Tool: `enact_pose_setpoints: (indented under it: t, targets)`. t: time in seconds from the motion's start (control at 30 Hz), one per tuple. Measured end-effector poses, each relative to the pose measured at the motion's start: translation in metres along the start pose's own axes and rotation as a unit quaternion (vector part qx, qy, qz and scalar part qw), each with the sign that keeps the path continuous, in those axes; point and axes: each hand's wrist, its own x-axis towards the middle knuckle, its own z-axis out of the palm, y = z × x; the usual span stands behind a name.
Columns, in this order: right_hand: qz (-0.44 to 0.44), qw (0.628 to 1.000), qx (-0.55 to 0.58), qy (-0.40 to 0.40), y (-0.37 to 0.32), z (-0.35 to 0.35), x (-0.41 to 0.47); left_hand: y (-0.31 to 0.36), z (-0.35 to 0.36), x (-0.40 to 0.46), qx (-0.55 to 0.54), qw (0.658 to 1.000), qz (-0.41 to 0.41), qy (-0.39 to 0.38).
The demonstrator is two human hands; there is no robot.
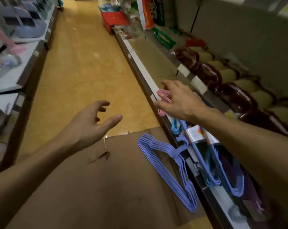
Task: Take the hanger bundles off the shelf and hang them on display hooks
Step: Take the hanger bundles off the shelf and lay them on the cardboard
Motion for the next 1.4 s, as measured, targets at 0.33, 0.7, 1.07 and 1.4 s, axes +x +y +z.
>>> enact_pose_setpoints:
  t: [0.33, 0.7, 1.07, 1.4]
  targets:
    - [-0.022, 0.999, -0.04, 0.024, 0.042, 0.172, -0.009, -0.098, 0.132, -0.002, 0.035, 0.998, 0.046, 0.0]
    - [-0.011, 0.997, -0.033, 0.075, 0.084, 0.217, -0.028, -0.109, 0.183, 0.005, -0.01, 0.993, 0.115, -0.005]
    - [0.135, 0.981, -0.064, 0.121, 0.189, 0.186, -0.096, -0.026, 0.25, 0.006, -0.106, 0.976, 0.184, -0.042]
    - [0.317, 0.932, -0.014, 0.173, 0.27, 0.16, -0.147, 0.046, 0.306, 0.0, -0.214, 0.953, 0.204, -0.073]
